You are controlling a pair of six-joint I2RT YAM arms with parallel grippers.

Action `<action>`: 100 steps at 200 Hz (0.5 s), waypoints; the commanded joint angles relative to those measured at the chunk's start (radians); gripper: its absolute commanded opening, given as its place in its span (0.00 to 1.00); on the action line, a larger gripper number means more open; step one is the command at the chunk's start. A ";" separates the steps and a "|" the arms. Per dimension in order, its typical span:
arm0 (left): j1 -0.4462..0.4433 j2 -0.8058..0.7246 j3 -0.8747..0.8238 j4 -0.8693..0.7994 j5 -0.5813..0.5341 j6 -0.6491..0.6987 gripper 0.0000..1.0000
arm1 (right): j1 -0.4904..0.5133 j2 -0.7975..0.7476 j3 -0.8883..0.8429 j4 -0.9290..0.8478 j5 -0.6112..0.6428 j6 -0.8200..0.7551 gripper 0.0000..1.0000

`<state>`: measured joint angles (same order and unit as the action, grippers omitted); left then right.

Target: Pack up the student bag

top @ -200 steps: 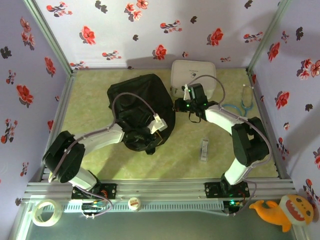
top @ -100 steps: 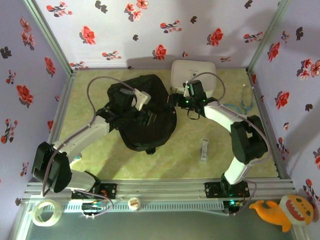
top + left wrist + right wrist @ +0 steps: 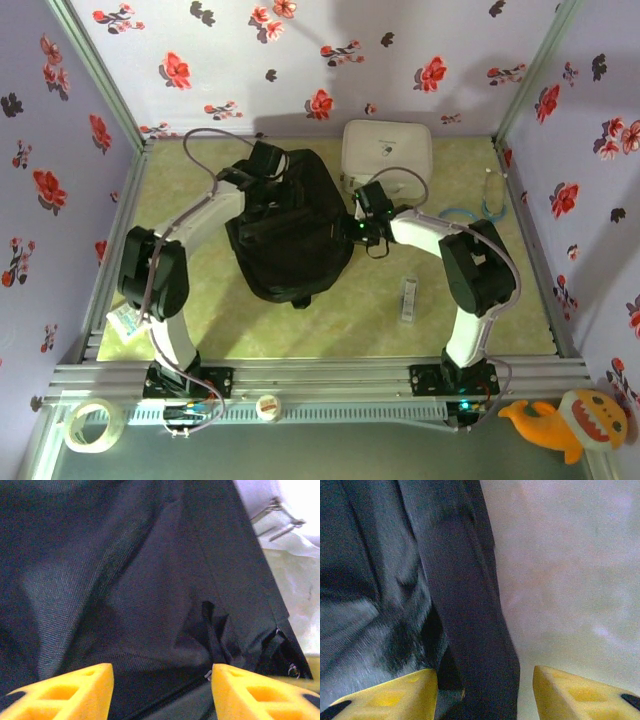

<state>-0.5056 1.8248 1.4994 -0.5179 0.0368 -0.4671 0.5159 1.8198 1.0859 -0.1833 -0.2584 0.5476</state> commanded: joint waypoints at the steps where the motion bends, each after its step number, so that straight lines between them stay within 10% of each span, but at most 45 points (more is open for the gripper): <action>1: 0.007 0.036 0.042 -0.045 0.024 -0.112 0.51 | 0.020 -0.067 -0.084 0.031 -0.014 0.044 0.51; 100: 0.004 0.106 0.017 0.045 0.197 -0.215 0.48 | 0.073 -0.131 -0.225 0.148 -0.069 0.121 0.50</action>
<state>-0.5056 1.8881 1.5040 -0.4957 0.1802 -0.6441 0.5720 1.7145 0.8829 -0.0326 -0.3027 0.6556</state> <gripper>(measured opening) 0.482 0.498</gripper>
